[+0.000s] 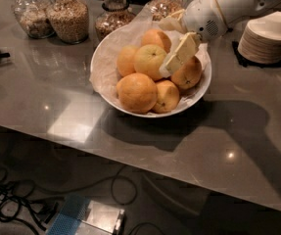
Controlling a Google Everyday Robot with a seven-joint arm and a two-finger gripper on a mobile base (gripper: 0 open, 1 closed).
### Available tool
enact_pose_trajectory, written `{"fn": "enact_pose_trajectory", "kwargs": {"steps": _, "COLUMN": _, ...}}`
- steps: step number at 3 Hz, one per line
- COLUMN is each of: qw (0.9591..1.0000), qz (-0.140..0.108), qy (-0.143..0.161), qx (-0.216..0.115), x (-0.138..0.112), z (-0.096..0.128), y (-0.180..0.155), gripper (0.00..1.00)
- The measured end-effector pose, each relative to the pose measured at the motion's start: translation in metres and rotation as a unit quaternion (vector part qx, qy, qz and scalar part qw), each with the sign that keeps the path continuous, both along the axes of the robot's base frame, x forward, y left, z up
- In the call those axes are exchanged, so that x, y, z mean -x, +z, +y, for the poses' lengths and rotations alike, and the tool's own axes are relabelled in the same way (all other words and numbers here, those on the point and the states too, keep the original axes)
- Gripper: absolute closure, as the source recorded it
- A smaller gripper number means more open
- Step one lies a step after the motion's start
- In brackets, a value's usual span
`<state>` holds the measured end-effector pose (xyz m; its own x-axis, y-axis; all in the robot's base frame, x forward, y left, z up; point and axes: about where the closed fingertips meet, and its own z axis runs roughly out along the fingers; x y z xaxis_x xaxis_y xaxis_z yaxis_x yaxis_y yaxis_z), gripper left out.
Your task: Pick orange from white bowl
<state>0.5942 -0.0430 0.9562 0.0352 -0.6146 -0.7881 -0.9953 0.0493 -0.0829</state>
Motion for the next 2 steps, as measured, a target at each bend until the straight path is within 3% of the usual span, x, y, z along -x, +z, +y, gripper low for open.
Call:
{"fn": "enact_pose_trajectory", "kwargs": {"steps": 1, "qw": 1.0000, "qz": 0.000, "qy": 0.000, "qx": 0.000, "x": 0.0000, "z": 0.0000, "y": -0.0002, "gripper": 0.00}}
{"fn": "enact_pose_trajectory", "kwargs": {"steps": 2, "qw": 1.0000, "qz": 0.000, "qy": 0.000, "qx": 0.000, "x": 0.0000, "z": 0.0001, "y": -0.0002, "gripper": 0.19}}
